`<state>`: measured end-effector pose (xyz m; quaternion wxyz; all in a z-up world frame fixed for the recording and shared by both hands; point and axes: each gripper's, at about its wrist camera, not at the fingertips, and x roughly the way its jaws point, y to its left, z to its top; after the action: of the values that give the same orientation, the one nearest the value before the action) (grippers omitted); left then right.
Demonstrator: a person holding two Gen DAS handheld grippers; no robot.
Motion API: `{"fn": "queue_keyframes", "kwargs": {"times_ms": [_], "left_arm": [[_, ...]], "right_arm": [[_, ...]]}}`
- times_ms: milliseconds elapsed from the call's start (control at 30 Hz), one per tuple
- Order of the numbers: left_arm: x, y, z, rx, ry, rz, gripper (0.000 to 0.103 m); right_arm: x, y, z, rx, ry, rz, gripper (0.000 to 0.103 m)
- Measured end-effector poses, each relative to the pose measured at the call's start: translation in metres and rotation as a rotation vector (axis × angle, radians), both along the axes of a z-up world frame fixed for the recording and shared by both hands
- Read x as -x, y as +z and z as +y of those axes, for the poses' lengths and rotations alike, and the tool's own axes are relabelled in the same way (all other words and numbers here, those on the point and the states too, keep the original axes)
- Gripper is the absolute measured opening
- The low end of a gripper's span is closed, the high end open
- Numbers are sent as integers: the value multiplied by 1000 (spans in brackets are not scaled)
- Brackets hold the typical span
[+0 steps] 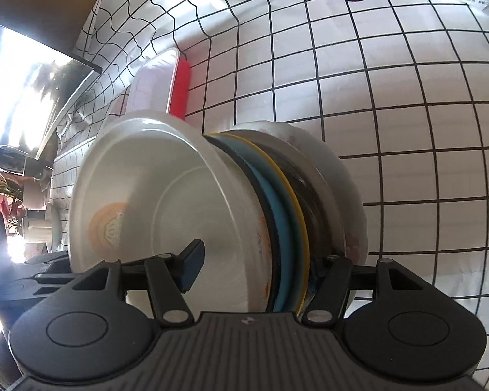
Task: Organize plates and bowls
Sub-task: 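Lower the bowl stack into the steel bowl with both grippers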
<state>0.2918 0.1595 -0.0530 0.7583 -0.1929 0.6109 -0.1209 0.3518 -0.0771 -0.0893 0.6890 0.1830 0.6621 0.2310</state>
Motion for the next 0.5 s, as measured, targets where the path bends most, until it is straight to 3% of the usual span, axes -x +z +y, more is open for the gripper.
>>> {"fn": "queue_keyframes", "kwargs": {"times_ms": [100,200,500], "left_arm": [[2,9,6,-10,10,-30,51],[-1,17,10,48,9,-57,50],[1,31,-18,-130,-53,-137,48]], "right_arm": [[1,10,-4,33,-1,-44,69],[4,24,-5,57,35,-132,69],[15,33,-19,34,-22,-199,68]]}}
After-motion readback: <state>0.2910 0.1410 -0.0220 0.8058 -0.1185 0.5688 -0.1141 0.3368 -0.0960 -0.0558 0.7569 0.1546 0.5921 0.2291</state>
